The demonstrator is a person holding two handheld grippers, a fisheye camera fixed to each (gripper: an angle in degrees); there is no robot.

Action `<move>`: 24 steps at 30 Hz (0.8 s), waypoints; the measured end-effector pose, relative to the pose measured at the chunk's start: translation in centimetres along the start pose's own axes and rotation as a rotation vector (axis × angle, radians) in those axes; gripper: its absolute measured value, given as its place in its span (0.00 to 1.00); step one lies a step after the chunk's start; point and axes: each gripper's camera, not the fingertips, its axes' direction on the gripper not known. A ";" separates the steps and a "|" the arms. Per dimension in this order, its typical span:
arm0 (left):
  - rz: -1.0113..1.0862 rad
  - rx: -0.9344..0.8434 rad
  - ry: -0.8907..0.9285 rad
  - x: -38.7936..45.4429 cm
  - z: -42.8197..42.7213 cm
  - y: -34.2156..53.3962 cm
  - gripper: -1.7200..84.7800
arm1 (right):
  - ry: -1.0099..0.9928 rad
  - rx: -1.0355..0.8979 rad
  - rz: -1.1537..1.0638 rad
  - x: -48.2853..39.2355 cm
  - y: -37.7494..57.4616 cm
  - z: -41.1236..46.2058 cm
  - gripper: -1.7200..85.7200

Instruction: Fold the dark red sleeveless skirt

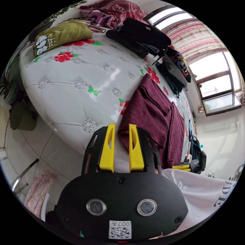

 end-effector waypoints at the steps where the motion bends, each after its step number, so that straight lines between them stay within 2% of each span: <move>1: 0.007 -0.004 0.001 0.3 0.2 -0.1 0.14 | -0.035 -0.012 0.000 0.7 -0.4 -0.5 0.06; 3: 0.046 -0.009 -0.019 1.4 0.9 -0.3 0.15 | -0.048 -0.006 -0.016 0.9 -1.1 -2.6 0.06; 9: 0.131 -0.034 -0.048 4.7 3.6 -0.7 0.16 | -0.028 0.296 -0.006 1.4 -5.1 -12.5 0.09; 13: 0.183 -0.060 -0.105 8.2 5.7 -0.5 0.16 | -0.021 0.394 0.071 4.6 -14.7 -14.6 0.11; 20: 0.325 -0.104 -0.330 15.6 10.0 1.2 0.14 | 0.038 0.352 0.259 10.0 -32.8 -11.2 0.16; 24: 0.426 -0.134 -0.454 21.0 13.1 3.0 0.09 | 0.097 0.256 0.362 12.7 -37.0 -7.8 0.17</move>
